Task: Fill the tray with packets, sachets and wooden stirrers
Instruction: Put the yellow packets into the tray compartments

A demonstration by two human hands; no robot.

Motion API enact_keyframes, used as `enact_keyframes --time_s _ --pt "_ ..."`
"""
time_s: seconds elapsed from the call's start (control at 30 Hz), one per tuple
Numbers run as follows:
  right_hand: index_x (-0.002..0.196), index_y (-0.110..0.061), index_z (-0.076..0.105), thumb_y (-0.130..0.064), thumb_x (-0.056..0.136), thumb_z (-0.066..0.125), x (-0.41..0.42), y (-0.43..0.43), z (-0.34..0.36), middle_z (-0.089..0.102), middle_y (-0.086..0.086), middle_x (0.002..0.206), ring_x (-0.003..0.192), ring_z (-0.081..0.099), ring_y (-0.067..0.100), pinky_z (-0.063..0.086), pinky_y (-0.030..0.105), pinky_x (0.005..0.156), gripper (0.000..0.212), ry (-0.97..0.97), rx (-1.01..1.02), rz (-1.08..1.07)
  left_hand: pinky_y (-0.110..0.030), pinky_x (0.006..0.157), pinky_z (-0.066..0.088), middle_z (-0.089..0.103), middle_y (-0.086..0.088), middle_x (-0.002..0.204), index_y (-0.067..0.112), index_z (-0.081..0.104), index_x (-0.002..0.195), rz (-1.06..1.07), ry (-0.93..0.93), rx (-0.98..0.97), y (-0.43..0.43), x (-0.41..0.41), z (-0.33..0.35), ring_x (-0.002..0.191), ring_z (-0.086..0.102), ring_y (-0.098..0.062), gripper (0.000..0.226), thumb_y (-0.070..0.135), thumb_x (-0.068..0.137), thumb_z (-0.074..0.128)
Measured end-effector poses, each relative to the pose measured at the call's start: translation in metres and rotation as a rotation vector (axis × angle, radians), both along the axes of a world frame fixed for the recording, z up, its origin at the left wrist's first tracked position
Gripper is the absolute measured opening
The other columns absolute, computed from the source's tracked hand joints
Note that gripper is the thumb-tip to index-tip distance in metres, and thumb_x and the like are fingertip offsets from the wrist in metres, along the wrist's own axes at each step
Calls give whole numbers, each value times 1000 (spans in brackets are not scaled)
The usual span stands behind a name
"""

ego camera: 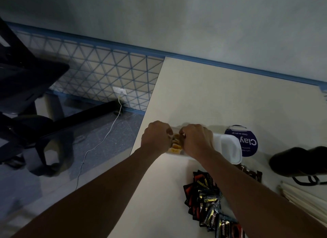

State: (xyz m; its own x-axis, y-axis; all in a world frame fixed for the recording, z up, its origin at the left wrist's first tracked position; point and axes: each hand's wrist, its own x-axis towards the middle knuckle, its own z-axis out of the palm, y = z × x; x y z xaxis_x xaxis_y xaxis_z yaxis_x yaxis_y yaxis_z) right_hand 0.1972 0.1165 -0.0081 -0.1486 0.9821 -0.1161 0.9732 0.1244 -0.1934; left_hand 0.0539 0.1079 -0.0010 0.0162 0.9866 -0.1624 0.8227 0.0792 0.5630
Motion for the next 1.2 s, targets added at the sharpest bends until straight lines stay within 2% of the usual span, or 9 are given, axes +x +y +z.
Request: enact_keyframes --time_s 0.2,0.33,0.47,0.6,0.7,0.9,1.0,1.1,1.2 --pt "89 -26 71 -23 85 65 4 1 6 68 -6 88 83 62 20 38 28 69 8 26 29 -4 -32 77 55 69 -5 102 19 75 99 14 0 18 1 -4 2 88 65 -24 23 10 88 57" --pt "96 -28 72 -30 86 66 7 -1 7 71 -6 91 83 64 18 47 30 73 12 69 20 13 -28 73 54 71 -3 100 19 75 97 31 -13 22 1 -7 2 85 66 -21 19 12 87 60" --pt "100 -29 72 -30 83 67 8 -5 8 71 -7 91 86 64 19 47 31 75 18 116 14 1 -33 76 58 71 -2 98 21 75 92 53 -38 22 0 -9 3 84 66 -20 18 9 84 64" --pt "93 -28 70 -29 73 72 12 -11 12 65 -11 82 83 62 17 50 32 75 20 145 -10 18 -33 76 58 71 -1 97 20 75 91 51 -49 35 -2 -13 5 85 66 -18 18 8 83 65" --pt "93 -29 69 -35 68 74 14 -14 15 63 -11 85 85 61 16 52 33 77 26 108 -93 66 -31 74 57 71 0 94 20 74 87 48 -54 36 -5 -14 5 85 66 -16 16 7 82 66" --pt "98 -27 74 -32 83 65 12 -14 10 67 -2 93 86 64 23 50 32 73 19 39 -85 73 -37 72 59 71 2 91 23 74 84 58 -75 20 -12 -14 1 83 66 -18 15 10 81 65" --pt "89 -25 73 -30 83 62 9 -11 8 68 0 89 85 65 26 46 31 69 14 12 -98 62 -36 75 58 72 1 90 23 74 83 72 -87 22 -14 -15 -1 83 67 -19 13 12 80 68" --pt "87 -24 70 -30 82 58 7 -8 9 69 4 94 90 65 30 40 30 70 14 -21 -138 78 -31 75 57 73 0 92 21 75 88 68 -79 21 -15 -15 -1 84 67 -18 12 11 81 70" --pt "97 -25 73 -29 82 56 5 -6 11 71 3 100 95 65 31 44 32 75 24 -9 -153 80 -23 70 50 74 0 93 20 75 89 69 -65 27 -16 -17 -1 86 67 -17 16 8 82 66"
